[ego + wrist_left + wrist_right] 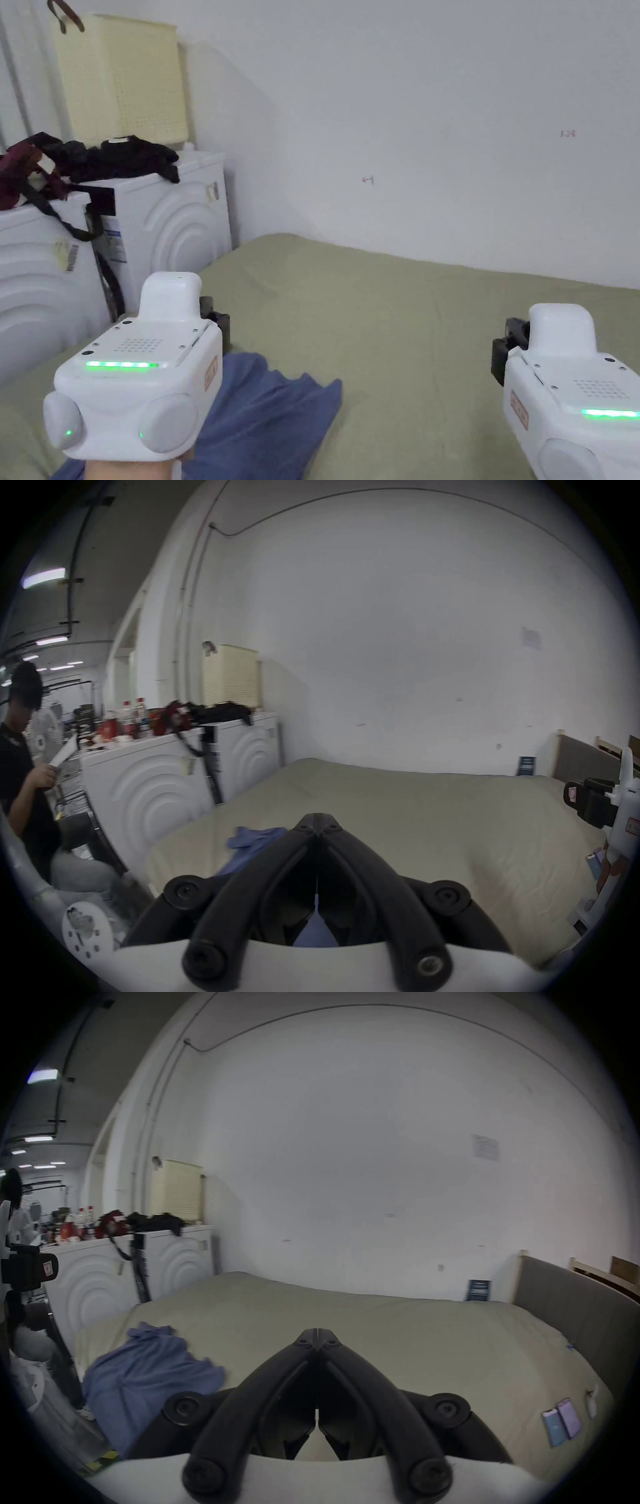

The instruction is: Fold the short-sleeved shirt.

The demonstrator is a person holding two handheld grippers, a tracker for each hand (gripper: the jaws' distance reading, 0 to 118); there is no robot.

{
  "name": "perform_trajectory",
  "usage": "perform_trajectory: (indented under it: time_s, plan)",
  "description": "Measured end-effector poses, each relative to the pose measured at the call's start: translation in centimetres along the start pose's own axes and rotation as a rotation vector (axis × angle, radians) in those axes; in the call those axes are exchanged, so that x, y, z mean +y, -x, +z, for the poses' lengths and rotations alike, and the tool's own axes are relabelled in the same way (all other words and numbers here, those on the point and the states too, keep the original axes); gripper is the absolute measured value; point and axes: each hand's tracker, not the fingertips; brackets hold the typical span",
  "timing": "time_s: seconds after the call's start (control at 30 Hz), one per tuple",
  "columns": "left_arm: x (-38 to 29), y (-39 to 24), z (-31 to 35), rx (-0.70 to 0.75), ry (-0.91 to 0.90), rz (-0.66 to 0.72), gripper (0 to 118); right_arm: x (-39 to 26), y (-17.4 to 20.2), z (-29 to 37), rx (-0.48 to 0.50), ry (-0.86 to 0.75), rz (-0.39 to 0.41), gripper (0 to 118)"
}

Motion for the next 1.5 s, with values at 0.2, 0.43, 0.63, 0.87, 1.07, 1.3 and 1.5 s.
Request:
perform_trajectory:
  time_s: [0.2, 0.43, 0.63, 0.87, 1.07, 1.3, 1.5]
  plan:
    - [-1.3, 5.6, 1.7, 0.115, 0.027, 0.016, 0, -0.4, 5.0, -1.6, 0.108, 0.0, 0.003, 2]
    - [-1.9, 7.9, 1.3, 0.154, 0.05, 0.06, 0, -0.8, 6.6, -2.7, 0.142, 0.012, 0.006, 2]
    - [-2.7, 7.5, -0.2, 0.138, 0.07, 0.039, 0, -1.5, 6.5, -3.8, 0.148, 0.032, 0.009, 2]
    - [-4.2, 6.8, -4.3, 0.083, 0.164, 0.029, 0, -3.2, 6.3, -5.1, 0.146, 0.082, -0.003, 2]
    - [-7.3, 5.9, -10.3, 0.013, 0.345, 0.037, 0, -5.7, 5.9, -5.4, 0.173, 0.13, -0.02, 2]
    - [-12.0, 3.5, -18.2, -0.035, 0.521, 0.036, 85, -9.3, 5.3, -5.9, 0.171, 0.216, -0.014, 2]
    - [-17.2, 2.5, -24.6, -0.089, 0.738, -0.012, 111, -11.6, 4.3, -7.0, 0.162, 0.279, -0.003, 2]
